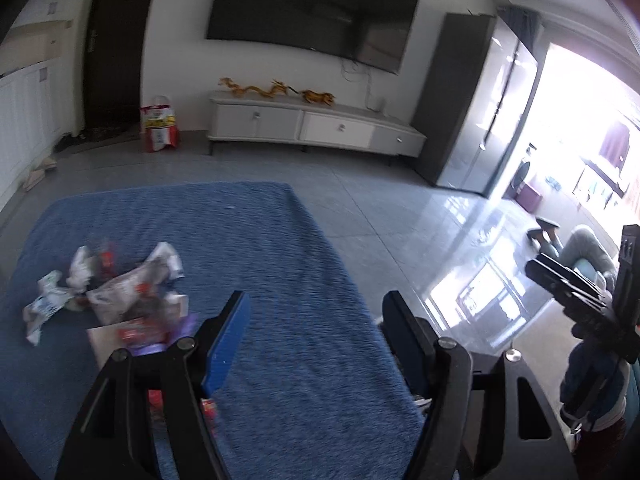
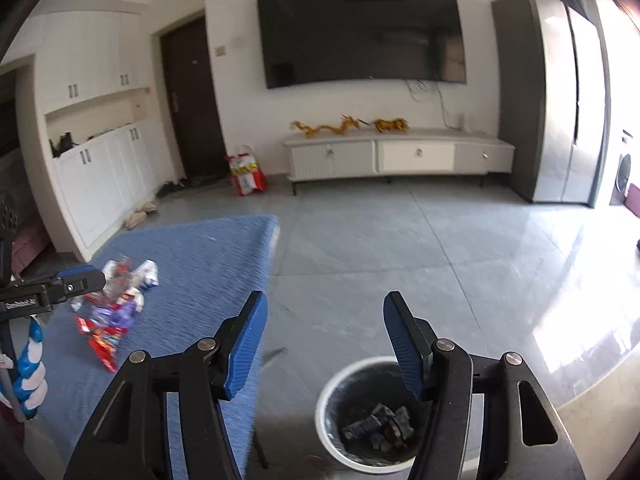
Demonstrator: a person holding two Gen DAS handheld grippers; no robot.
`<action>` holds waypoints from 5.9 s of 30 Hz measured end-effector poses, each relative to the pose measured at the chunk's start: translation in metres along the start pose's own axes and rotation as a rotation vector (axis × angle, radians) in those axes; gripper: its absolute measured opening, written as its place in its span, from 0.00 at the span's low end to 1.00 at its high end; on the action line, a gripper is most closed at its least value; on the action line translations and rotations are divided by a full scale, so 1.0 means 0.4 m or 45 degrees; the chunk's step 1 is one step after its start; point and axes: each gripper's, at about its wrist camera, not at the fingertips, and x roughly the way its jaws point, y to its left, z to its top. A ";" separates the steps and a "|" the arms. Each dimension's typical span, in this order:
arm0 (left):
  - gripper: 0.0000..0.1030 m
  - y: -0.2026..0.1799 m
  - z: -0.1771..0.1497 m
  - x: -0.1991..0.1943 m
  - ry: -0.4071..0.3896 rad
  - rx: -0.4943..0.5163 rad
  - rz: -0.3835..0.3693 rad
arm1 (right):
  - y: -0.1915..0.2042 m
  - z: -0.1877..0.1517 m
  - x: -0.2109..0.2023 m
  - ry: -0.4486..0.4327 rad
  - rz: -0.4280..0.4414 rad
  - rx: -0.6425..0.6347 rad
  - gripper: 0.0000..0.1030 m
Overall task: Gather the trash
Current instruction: 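Move both grippers back to the remaining wrappers on the rug, then grasp the white plastic bag with the left gripper while the right grasps a red chip bag, then carry both items to the white bin and open both grippers over it, then move both grippers back toward the remaining wrappers on the rug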
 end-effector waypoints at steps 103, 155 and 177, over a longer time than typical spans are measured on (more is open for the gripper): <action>0.24 0.580 -0.218 -0.255 -0.085 -0.232 0.333 | 0.520 -0.156 0.068 0.249 0.574 -0.436 0.07; 0.51 -0.499 -0.108 0.641 0.508 0.395 -0.207 | -0.344 -0.332 0.333 0.388 -0.092 0.333 0.43; 0.64 -0.290 -0.042 0.271 0.088 0.318 0.223 | -0.210 -0.235 0.165 0.251 -0.110 0.211 0.54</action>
